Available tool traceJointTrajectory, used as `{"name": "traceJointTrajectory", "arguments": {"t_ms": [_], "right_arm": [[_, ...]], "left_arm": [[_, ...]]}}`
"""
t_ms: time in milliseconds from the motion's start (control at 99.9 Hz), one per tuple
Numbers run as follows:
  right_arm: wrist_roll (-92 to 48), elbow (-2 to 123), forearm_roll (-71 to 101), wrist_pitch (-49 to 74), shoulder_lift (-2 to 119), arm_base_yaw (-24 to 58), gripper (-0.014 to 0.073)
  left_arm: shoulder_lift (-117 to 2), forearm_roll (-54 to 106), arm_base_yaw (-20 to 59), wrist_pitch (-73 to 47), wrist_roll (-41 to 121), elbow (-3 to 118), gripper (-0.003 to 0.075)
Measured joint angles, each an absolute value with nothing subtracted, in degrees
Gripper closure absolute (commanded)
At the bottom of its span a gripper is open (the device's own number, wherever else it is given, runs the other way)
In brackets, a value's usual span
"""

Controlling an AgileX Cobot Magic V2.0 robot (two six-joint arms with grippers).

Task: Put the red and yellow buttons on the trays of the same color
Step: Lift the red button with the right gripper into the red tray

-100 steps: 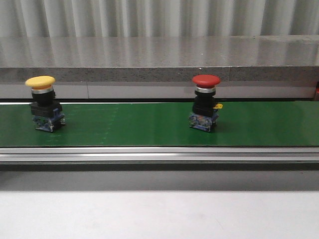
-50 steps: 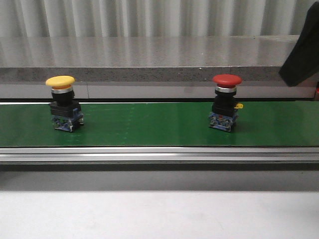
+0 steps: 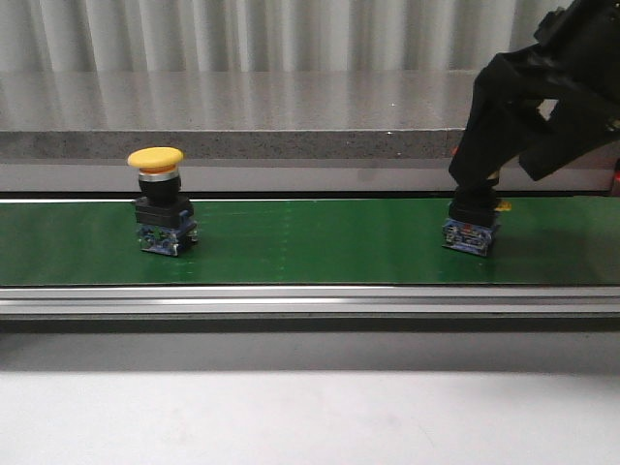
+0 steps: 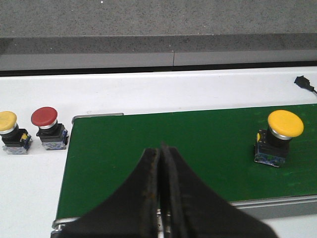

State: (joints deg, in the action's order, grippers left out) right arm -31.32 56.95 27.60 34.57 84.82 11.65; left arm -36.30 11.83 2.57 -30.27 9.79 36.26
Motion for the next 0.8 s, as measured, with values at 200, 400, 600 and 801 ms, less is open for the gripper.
{"name": "traceJointTrajectory", "arguments": {"t_ms": [200,400,600,801], "right_arm": [[-31.32,58.8,27.6,34.7,87.64,11.65,0.0419],[-31.36,60.35,27.6,37.08,87.64,10.97,0.0482],[-31.36,67.43,26.07,42.53,87.64,4.18,0.0482],[-31.36,73.99,25.72,41.94,88.74,-8.75,0.0482]], "left_arm": [[-36.3,11.83,2.57,-30.27,9.79,36.26,0.074],[-36.3,11.83,2.57,-30.27,9.79,36.26,0.074],[-36.3,11.83,2.57,-30.27,9.79,36.26,0.074],[-36.3,11.83,2.57,-30.17,9.79,36.26,0.074]]}}
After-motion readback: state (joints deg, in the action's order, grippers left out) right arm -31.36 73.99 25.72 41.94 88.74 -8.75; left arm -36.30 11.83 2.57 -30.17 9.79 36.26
